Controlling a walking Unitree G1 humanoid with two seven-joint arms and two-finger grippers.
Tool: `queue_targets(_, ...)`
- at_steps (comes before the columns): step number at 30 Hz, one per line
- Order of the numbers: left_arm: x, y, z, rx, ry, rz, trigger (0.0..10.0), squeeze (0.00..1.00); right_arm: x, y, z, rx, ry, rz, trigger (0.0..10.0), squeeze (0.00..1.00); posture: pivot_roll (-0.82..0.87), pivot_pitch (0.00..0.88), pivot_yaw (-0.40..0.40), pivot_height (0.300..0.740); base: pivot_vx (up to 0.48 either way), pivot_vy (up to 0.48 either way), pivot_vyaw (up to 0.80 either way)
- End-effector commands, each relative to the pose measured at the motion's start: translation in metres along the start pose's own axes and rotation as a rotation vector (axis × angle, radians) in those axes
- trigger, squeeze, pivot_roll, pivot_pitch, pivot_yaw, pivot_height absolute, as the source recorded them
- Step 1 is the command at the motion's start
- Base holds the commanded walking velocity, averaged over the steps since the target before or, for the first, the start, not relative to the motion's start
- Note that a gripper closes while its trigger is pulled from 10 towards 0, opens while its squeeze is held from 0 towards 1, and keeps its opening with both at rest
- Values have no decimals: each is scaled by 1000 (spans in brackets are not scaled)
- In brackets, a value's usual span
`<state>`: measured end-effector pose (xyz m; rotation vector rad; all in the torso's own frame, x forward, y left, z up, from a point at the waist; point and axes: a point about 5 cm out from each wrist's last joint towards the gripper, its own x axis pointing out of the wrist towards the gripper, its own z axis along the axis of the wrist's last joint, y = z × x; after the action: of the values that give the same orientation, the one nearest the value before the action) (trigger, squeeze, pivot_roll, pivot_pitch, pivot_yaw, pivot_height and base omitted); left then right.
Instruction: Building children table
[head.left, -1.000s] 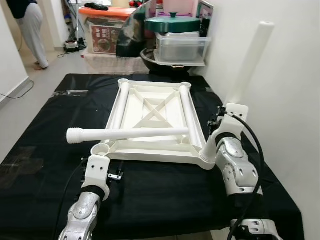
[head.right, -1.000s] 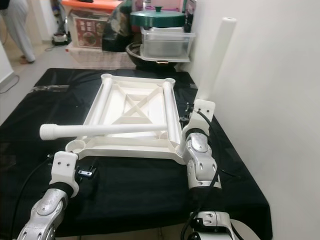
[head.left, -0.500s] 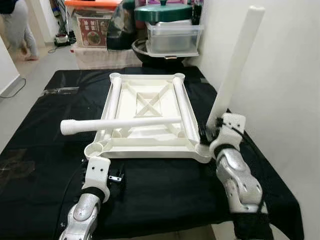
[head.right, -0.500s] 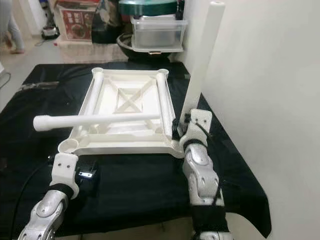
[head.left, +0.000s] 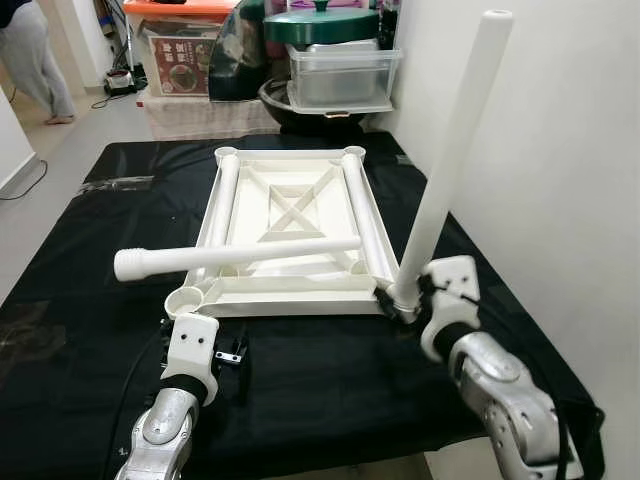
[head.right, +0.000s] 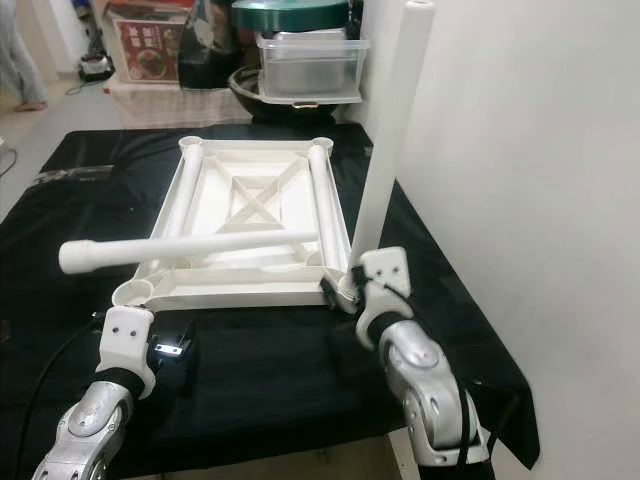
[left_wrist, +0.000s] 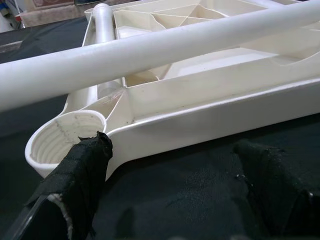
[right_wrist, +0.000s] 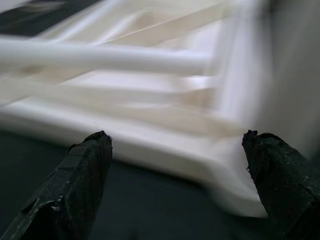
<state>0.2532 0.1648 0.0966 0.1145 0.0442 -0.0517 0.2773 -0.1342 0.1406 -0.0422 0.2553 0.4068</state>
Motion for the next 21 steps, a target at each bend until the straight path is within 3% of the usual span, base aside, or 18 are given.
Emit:
queue_targets(1, -4, 3, -2, 12, 18, 10, 10000, 0, 4, 4, 0, -49, 32, 63, 10000, 0, -25, 0, -31, 740, 0, 0, 0)
queue_targets(4, -5, 5, 0, 11, 11, 21, 10000, 0, 12, 3, 2, -152, 54, 46, 10000, 0, -18, 0, -33, 740, 0, 0, 0)
queue_targets(6, -4, 6, 3, 11, -1, 28, 10000, 0, 16, 4, 7, -184, -9, 64, 10000, 0, -11, 0, -38, 740, 0, 0, 0)
queue_targets(9, -4, 6, 6, 10, -10, 34, 10000, 0, 18, 4, 10, -189, -35, 81, 10000, 0, -9, 0, -39, 740, 0, 0, 0)
queue_targets(14, -3, 10, 16, 0, -47, 64, 10000, 0, 29, 11, 36, -241, -196, 100, 10000, 0, 5, 0, -47, 740, 0, 0, 0)
queue_targets(21, -4, 14, 24, -19, -70, 86, 10000, 0, 35, 30, 49, -196, -260, 178, 10000, 0, 19, 0, -60, 740, 0, 0, 0)
